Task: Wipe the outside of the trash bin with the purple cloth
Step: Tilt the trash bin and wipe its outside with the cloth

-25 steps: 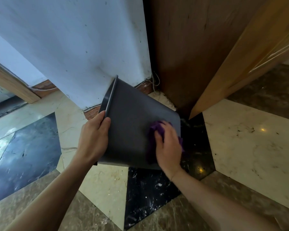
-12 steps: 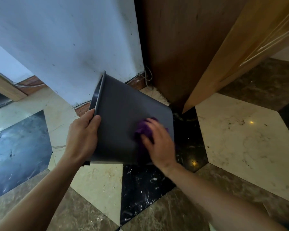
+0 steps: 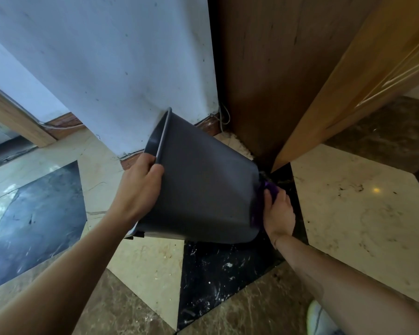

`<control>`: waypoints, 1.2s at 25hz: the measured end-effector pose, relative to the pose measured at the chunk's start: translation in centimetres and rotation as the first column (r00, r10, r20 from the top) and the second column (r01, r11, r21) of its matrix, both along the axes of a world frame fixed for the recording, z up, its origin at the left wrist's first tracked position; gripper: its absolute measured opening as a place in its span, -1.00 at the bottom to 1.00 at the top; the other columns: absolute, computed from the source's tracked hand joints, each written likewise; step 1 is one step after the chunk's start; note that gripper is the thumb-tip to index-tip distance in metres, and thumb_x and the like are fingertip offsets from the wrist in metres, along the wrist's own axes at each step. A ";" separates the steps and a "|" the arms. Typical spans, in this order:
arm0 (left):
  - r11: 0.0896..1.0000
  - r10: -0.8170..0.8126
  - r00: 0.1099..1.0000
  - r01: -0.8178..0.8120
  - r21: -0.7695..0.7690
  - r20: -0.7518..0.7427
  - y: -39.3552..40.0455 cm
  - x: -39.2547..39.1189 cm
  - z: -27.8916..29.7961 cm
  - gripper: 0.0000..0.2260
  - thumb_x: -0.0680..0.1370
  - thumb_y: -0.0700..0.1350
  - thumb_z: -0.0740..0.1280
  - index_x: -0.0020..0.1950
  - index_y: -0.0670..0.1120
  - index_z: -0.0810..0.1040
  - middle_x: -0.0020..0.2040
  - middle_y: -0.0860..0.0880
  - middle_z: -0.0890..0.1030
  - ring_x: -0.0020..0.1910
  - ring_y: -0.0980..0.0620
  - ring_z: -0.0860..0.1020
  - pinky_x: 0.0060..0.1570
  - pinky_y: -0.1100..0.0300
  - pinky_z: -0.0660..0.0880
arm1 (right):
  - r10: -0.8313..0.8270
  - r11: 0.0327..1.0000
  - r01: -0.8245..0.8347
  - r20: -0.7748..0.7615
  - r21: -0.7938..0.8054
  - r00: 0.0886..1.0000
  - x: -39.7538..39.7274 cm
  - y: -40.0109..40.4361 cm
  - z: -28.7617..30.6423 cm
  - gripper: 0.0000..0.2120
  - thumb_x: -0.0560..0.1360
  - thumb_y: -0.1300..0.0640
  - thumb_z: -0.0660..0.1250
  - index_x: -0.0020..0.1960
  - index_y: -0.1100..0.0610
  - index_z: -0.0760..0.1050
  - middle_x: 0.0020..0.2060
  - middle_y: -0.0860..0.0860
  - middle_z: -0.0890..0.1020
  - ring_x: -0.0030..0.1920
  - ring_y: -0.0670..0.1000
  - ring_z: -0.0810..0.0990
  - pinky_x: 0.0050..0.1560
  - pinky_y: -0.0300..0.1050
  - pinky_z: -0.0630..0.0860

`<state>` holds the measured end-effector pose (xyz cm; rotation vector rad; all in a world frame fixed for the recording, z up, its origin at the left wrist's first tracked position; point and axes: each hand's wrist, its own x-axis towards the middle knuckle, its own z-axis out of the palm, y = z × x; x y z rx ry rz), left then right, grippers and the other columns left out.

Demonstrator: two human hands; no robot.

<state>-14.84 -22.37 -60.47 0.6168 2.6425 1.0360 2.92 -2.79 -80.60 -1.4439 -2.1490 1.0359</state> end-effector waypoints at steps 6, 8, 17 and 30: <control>0.990 0.115 0.980 -0.100 -0.103 0.160 5.5 -5.6 1.3 -0.38 0.41 0.42 0.11 0.28 0.03 0.45 0.15 -0.05 0.56 0.12 -0.13 0.54 0.18 -0.10 0.45 | 0.228 0.955 -0.210 -0.065 0.207 0.972 -4.3 1.9 3.9 -0.57 0.60 -0.21 0.08 0.35 0.00 0.40 0.24 0.03 0.54 0.18 0.10 0.54 0.03 0.03 0.55; 0.946 0.057 0.995 -0.030 -0.324 0.077 7.4 -7.5 1.2 -0.34 0.48 0.41 0.01 0.31 -0.03 0.48 0.19 -0.12 0.55 0.17 -0.18 0.51 0.20 -0.06 0.42 | 0.264 0.932 -0.258 0.008 0.254 0.964 -4.9 2.1 3.7 -0.54 0.60 -0.23 0.07 0.37 -0.01 0.39 0.26 0.01 0.53 0.20 0.09 0.53 0.02 0.01 0.55; 0.936 0.150 0.985 -0.168 -0.311 -0.081 13.7 -9.0 1.7 -0.63 0.54 0.07 0.08 0.14 -0.11 0.54 0.06 -0.13 0.55 -0.03 -0.16 0.47 -0.07 0.06 0.37 | 0.254 0.938 -0.239 -0.028 0.252 0.967 -3.7 1.2 3.1 -0.56 0.59 -0.17 0.17 0.36 0.03 0.44 0.24 0.02 0.57 0.20 0.09 0.56 0.04 -0.02 0.57; 0.982 -0.187 0.867 0.182 -0.054 -0.462 2.0 -1.7 4.1 -0.83 0.63 0.00 0.07 0.01 -0.04 0.40 -0.26 -0.09 0.56 -0.31 -0.14 0.50 -0.36 0.02 0.32 | 0.119 0.980 -0.044 -0.398 0.193 0.910 -2.4 -0.3 10.1 -0.49 0.53 -0.24 0.10 0.24 0.10 0.51 0.13 0.01 0.58 0.08 0.04 0.58 -0.10 -0.29 0.39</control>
